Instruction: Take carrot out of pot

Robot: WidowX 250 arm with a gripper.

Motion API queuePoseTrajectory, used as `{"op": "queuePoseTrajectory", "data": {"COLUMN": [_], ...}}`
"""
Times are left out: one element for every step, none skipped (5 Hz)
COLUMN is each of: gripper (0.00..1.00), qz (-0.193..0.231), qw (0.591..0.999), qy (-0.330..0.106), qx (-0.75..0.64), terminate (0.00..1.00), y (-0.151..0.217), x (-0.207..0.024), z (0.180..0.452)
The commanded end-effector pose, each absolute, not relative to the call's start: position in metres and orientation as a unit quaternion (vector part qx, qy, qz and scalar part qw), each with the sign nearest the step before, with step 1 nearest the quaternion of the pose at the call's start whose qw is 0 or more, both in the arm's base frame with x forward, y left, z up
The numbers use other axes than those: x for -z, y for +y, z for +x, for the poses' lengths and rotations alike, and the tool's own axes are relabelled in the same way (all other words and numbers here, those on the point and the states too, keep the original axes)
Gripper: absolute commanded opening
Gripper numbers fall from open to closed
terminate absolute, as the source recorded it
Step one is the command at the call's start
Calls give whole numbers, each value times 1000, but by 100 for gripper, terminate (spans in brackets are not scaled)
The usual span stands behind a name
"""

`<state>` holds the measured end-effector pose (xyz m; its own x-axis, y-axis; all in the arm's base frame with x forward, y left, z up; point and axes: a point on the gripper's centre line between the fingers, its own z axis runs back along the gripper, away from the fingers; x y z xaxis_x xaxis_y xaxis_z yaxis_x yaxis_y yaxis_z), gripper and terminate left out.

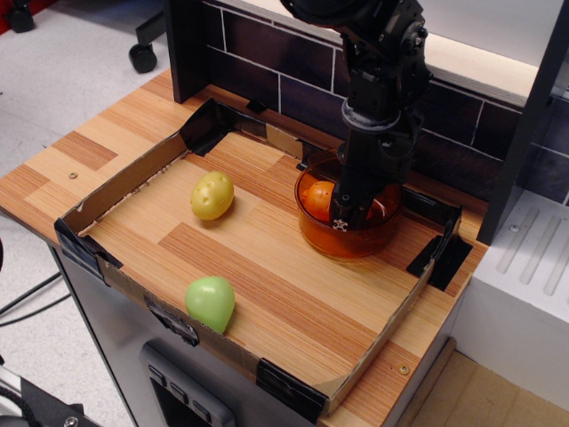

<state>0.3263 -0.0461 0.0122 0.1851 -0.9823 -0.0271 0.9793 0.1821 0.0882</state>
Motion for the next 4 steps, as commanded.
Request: {"op": "queuePoseTrajectory", "data": {"gripper": [0,0,0,0], "qz": [75,77,48,20], "qw": [771,769,754,732], "qy": [-99,-127,-113,-83], "qx": [624,622,646,676], "terminate": [0,0,0,0], "y": [-43,-44,-49,-52], "x": [-77,-99,-102,-90], "z": [316,305,275,243]}}
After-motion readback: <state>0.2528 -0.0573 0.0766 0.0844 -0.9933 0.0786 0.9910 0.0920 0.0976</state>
